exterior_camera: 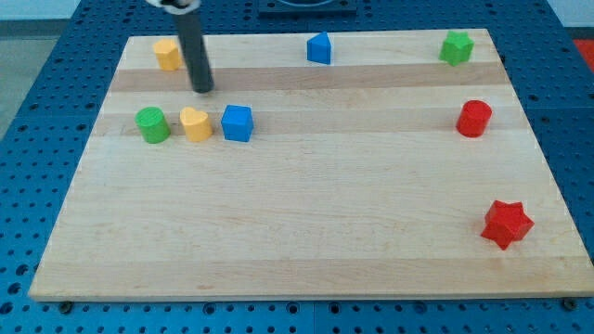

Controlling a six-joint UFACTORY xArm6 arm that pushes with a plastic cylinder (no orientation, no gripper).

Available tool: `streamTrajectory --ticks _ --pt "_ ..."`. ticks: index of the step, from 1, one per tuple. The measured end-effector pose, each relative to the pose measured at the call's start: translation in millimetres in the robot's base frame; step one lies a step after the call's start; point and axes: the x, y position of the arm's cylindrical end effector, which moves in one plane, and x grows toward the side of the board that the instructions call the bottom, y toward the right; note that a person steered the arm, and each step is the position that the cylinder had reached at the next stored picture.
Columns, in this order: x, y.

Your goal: Slide the yellow hexagon towards the blue cube

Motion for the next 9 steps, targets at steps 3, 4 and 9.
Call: streamTrajectory --ticks 3,4,9 --pt "-68 -87" --pt "-100 -83" --pt "-45 -7"
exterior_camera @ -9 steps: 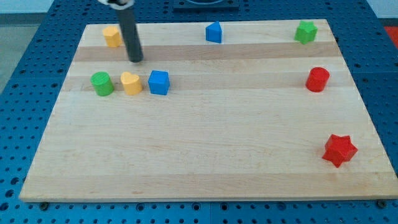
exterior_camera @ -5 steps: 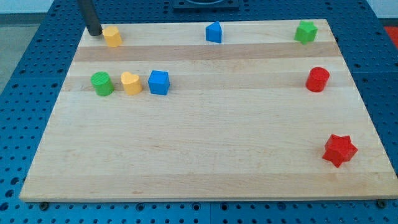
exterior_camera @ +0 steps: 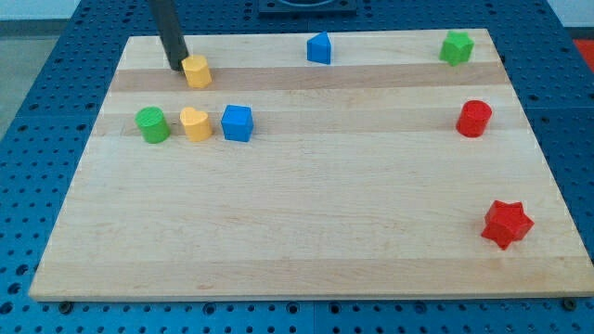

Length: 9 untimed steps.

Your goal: Slide the yellow hexagon towards the blue cube

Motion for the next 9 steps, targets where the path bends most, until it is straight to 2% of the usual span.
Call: streamTrajectory --ticks 3,6,9 --pt "45 23" --pt "59 114" --pt "48 154"
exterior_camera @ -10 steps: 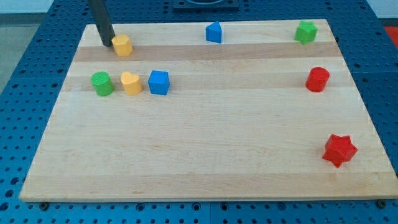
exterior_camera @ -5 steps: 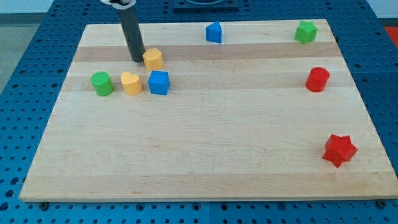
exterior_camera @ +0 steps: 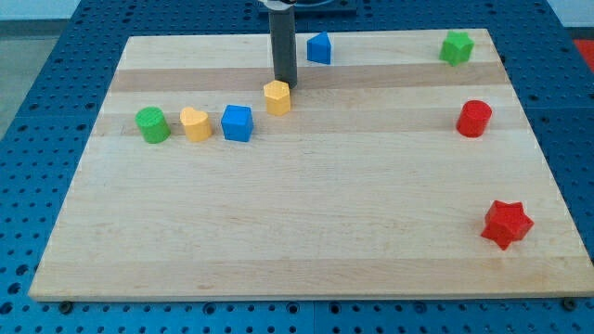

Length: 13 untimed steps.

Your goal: Slide the yellow hexagon towards the blue cube

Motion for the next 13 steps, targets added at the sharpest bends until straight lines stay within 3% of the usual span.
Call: streamTrajectory --ticks 5,10,13 --pt "-10 -19" --pt "38 -20" --pt "44 -20"
